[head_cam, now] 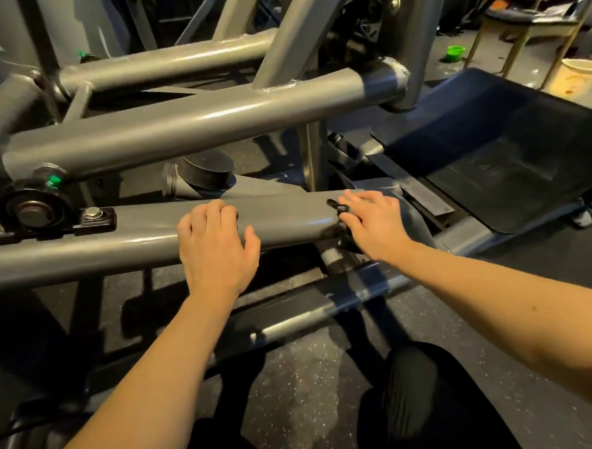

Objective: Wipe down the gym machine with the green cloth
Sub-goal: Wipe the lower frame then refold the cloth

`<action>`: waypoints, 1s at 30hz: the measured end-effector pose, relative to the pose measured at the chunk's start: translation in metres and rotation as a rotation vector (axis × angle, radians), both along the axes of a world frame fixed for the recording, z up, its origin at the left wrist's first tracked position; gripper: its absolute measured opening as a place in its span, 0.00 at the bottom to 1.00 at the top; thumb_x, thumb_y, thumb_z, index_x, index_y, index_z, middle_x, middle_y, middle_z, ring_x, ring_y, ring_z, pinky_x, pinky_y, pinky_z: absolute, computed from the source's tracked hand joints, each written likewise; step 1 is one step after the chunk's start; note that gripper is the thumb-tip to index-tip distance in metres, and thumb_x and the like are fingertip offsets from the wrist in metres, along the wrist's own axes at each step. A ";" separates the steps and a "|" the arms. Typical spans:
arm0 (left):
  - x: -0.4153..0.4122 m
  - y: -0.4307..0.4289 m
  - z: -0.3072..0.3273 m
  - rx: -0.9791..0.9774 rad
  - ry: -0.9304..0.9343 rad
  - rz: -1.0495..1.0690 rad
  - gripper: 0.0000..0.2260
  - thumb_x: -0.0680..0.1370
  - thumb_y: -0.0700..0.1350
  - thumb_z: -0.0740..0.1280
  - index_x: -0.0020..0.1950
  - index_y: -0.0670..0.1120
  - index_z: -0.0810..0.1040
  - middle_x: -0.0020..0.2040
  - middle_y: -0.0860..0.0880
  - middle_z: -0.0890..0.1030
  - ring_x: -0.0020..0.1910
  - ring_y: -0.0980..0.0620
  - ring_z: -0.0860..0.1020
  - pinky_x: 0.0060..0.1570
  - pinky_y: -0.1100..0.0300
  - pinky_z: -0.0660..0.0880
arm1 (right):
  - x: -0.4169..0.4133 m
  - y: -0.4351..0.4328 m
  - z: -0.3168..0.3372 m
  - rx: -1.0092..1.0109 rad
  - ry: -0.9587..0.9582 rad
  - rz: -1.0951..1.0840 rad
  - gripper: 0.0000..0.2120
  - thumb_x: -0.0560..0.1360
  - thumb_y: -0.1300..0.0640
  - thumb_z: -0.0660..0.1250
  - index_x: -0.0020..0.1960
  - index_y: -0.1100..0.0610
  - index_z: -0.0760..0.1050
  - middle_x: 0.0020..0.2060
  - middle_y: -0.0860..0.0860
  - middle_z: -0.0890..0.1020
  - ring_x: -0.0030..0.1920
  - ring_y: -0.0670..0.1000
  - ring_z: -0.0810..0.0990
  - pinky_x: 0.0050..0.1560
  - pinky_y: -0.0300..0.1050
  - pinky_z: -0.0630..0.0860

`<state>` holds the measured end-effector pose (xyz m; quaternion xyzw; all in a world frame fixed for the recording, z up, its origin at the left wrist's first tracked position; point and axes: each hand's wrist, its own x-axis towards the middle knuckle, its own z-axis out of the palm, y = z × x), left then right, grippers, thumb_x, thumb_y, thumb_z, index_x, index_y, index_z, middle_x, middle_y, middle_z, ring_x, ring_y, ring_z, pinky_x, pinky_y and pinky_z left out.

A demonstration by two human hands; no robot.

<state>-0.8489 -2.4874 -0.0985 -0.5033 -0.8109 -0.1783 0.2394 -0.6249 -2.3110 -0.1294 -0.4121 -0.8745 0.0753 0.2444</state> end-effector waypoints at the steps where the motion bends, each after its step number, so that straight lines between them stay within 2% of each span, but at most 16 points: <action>1: 0.000 0.001 0.000 -0.001 -0.001 0.002 0.15 0.79 0.55 0.62 0.57 0.45 0.77 0.59 0.47 0.77 0.60 0.45 0.72 0.62 0.48 0.66 | 0.000 0.001 0.002 -0.012 -0.017 -0.041 0.21 0.80 0.46 0.59 0.68 0.52 0.79 0.68 0.52 0.78 0.69 0.56 0.72 0.66 0.57 0.63; 4: 0.000 0.001 0.001 -0.019 -0.008 0.015 0.15 0.79 0.55 0.61 0.57 0.46 0.76 0.58 0.47 0.76 0.60 0.46 0.72 0.62 0.49 0.65 | -0.029 -0.024 0.009 -0.034 0.028 -0.039 0.16 0.81 0.52 0.62 0.64 0.58 0.79 0.65 0.55 0.79 0.69 0.58 0.71 0.64 0.57 0.63; 7: 0.000 0.000 0.001 -0.023 -0.001 0.017 0.15 0.79 0.55 0.62 0.58 0.46 0.76 0.59 0.47 0.76 0.61 0.45 0.72 0.62 0.48 0.65 | -0.061 -0.060 0.008 -0.018 0.112 0.181 0.21 0.79 0.50 0.63 0.67 0.60 0.78 0.69 0.57 0.77 0.69 0.58 0.71 0.65 0.57 0.65; 10: 0.001 0.000 0.002 -0.026 -0.008 0.014 0.15 0.79 0.55 0.63 0.58 0.45 0.77 0.59 0.47 0.77 0.61 0.45 0.72 0.62 0.48 0.66 | -0.053 -0.057 0.007 0.024 0.120 0.302 0.21 0.80 0.49 0.62 0.69 0.57 0.78 0.70 0.54 0.77 0.70 0.54 0.72 0.65 0.52 0.65; 12: 0.002 0.000 0.003 -0.028 -0.016 0.019 0.15 0.79 0.55 0.63 0.57 0.46 0.77 0.59 0.47 0.77 0.60 0.45 0.72 0.62 0.48 0.65 | -0.034 -0.038 0.002 0.035 0.108 0.283 0.21 0.79 0.48 0.62 0.68 0.55 0.79 0.69 0.52 0.78 0.68 0.53 0.73 0.63 0.52 0.66; 14: 0.003 0.000 0.003 -0.028 -0.012 0.013 0.15 0.79 0.55 0.63 0.57 0.45 0.77 0.58 0.47 0.77 0.60 0.45 0.72 0.62 0.48 0.65 | -0.013 -0.014 -0.001 0.025 0.106 0.143 0.20 0.79 0.49 0.62 0.67 0.53 0.80 0.68 0.52 0.79 0.67 0.54 0.74 0.63 0.54 0.66; 18: 0.002 0.000 0.003 -0.038 -0.009 0.018 0.15 0.79 0.55 0.62 0.57 0.46 0.76 0.58 0.47 0.76 0.60 0.46 0.72 0.62 0.48 0.65 | -0.010 0.002 -0.001 -0.038 0.024 -0.059 0.18 0.82 0.51 0.61 0.68 0.54 0.78 0.68 0.52 0.78 0.71 0.55 0.69 0.68 0.53 0.61; 20: 0.001 0.000 0.003 -0.037 -0.007 0.016 0.15 0.79 0.55 0.63 0.57 0.46 0.76 0.57 0.47 0.76 0.59 0.46 0.72 0.62 0.48 0.65 | -0.028 -0.016 0.002 -0.075 0.060 -0.001 0.18 0.82 0.51 0.61 0.68 0.56 0.78 0.69 0.55 0.77 0.72 0.56 0.69 0.71 0.54 0.62; 22: 0.001 0.001 0.003 -0.033 -0.003 0.018 0.15 0.79 0.55 0.63 0.57 0.46 0.77 0.58 0.47 0.76 0.59 0.45 0.72 0.62 0.48 0.66 | -0.045 -0.042 0.003 -0.059 0.115 0.154 0.21 0.81 0.51 0.61 0.70 0.60 0.76 0.71 0.58 0.75 0.73 0.58 0.69 0.73 0.56 0.64; 26: 0.001 0.001 0.001 -0.025 0.010 0.021 0.16 0.79 0.55 0.63 0.58 0.45 0.77 0.59 0.46 0.77 0.60 0.44 0.72 0.63 0.47 0.65 | -0.036 -0.038 -0.004 0.014 0.085 0.349 0.23 0.82 0.50 0.61 0.74 0.59 0.73 0.74 0.55 0.73 0.76 0.54 0.67 0.75 0.49 0.60; 28: 0.002 0.002 0.000 -0.023 0.013 0.018 0.16 0.79 0.55 0.63 0.58 0.45 0.77 0.59 0.46 0.77 0.60 0.44 0.72 0.63 0.47 0.65 | -0.022 -0.011 -0.006 0.021 0.043 0.302 0.23 0.82 0.49 0.59 0.73 0.59 0.74 0.72 0.56 0.75 0.74 0.56 0.70 0.75 0.52 0.62; 30: 0.002 0.001 -0.001 -0.031 0.020 0.018 0.16 0.79 0.55 0.63 0.58 0.45 0.77 0.59 0.46 0.77 0.60 0.44 0.72 0.63 0.47 0.65 | -0.013 0.021 -0.006 -0.023 -0.049 0.155 0.21 0.84 0.52 0.57 0.74 0.58 0.72 0.71 0.57 0.76 0.71 0.60 0.72 0.73 0.56 0.64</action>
